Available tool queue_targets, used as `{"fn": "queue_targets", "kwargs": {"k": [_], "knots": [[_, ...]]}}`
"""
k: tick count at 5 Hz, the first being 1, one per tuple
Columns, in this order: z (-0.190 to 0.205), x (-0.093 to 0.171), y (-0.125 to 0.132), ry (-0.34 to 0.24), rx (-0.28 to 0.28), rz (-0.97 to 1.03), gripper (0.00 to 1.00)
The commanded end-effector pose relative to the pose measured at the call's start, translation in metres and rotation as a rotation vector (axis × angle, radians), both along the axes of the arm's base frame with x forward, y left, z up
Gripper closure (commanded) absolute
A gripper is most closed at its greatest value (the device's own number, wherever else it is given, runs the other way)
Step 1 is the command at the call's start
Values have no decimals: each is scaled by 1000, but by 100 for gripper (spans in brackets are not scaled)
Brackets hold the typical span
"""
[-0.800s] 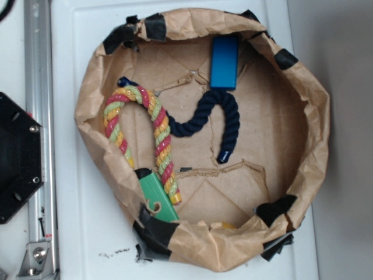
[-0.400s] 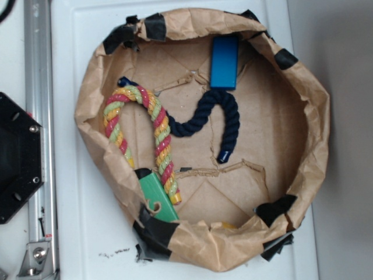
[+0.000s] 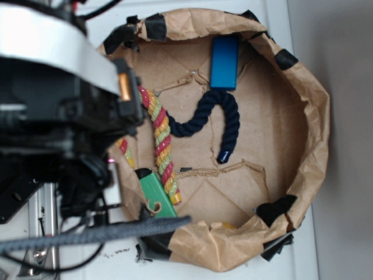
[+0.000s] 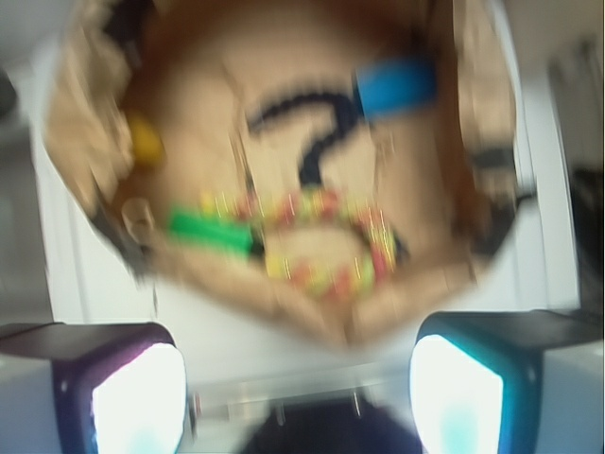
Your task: Grab the yellow duck.
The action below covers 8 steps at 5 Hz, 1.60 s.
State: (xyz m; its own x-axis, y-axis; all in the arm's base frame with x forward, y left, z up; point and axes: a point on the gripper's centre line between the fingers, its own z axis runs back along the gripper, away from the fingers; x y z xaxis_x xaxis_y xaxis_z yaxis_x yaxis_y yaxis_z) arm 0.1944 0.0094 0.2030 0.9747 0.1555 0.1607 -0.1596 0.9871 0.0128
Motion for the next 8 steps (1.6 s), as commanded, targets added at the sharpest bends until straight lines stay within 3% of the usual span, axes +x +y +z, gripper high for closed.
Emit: {"fn": "queue_targets", "kwargs": {"k": [1,4,5,6,7,8], "knots": [[-16,32,3,-97,89,-17,0],[-16,32,3,-97,89,-17,0],[-37,60,17,-178,128,-204,0],[-62,80,15,-115,117,-370,0],[-87,97,13,-109,115,-515,0],[-117,122,15,-138,126,-676,0]]}}
